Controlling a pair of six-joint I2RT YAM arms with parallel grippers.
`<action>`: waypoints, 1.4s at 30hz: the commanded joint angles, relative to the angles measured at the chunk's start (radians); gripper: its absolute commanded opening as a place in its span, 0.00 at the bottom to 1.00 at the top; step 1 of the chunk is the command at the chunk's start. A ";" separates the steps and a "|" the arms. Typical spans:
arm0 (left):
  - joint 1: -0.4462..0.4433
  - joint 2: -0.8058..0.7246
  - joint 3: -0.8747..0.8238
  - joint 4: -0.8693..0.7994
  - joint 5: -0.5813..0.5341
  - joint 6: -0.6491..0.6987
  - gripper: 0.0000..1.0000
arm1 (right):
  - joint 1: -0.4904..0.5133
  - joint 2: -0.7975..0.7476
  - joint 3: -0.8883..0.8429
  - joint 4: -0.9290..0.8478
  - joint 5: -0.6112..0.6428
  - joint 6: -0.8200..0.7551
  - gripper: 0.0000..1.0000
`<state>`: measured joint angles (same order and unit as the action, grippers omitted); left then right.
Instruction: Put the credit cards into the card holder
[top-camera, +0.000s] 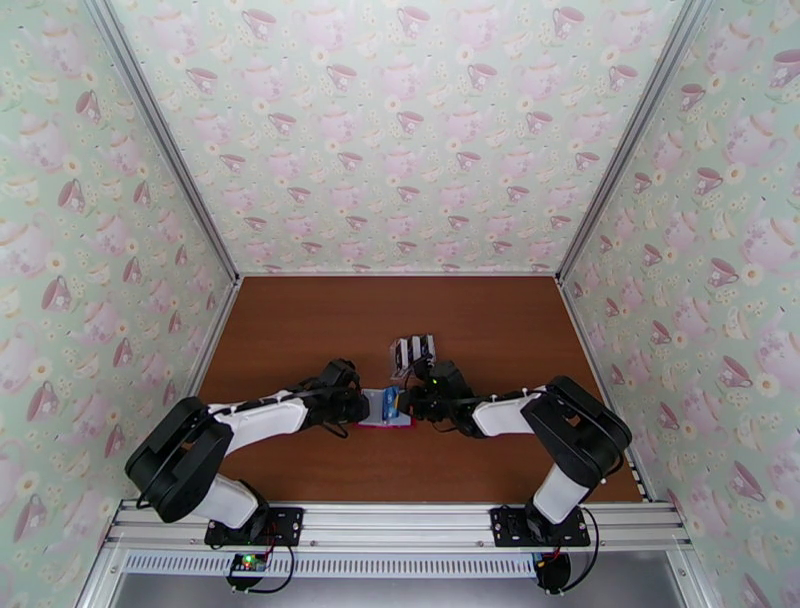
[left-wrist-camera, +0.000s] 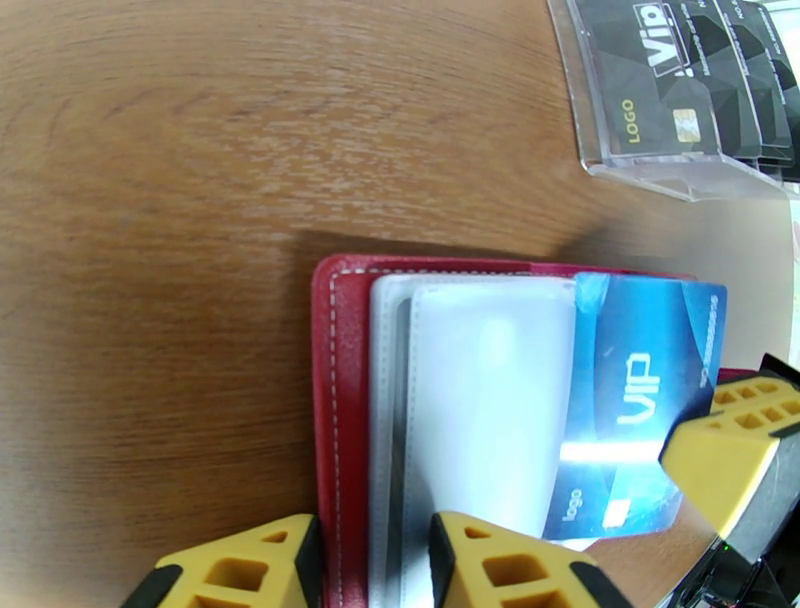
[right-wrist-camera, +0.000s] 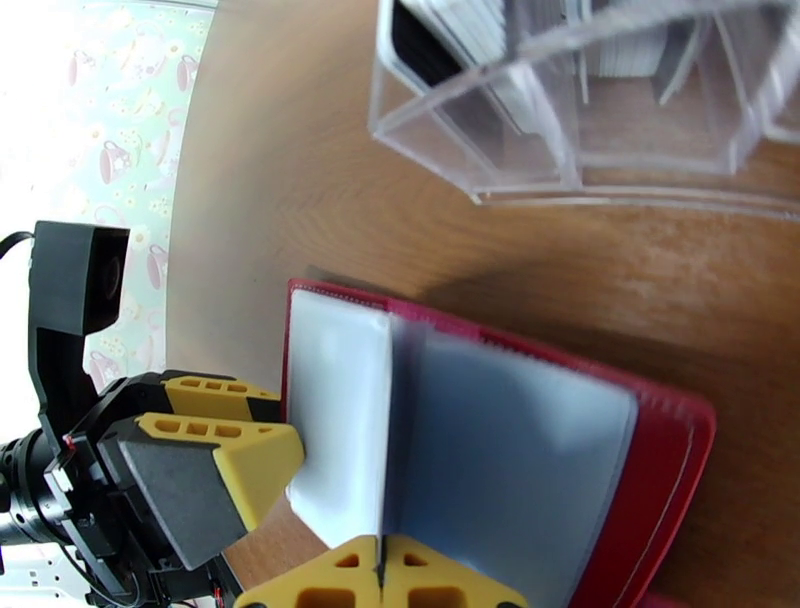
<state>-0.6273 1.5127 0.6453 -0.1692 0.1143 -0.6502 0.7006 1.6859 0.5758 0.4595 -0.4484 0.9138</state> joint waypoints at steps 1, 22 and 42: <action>-0.027 0.041 -0.047 -0.026 0.017 -0.026 0.36 | 0.013 -0.031 -0.023 0.001 0.028 0.020 0.00; -0.064 0.035 -0.067 -0.024 0.003 -0.052 0.34 | 0.029 0.061 -0.063 0.168 0.044 0.088 0.00; -0.080 0.050 -0.062 -0.016 -0.006 -0.066 0.34 | 0.050 0.018 0.087 -0.324 0.163 -0.021 0.21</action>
<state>-0.6800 1.5112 0.6216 -0.1062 0.0502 -0.7071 0.7422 1.7233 0.6353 0.3511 -0.3580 0.9432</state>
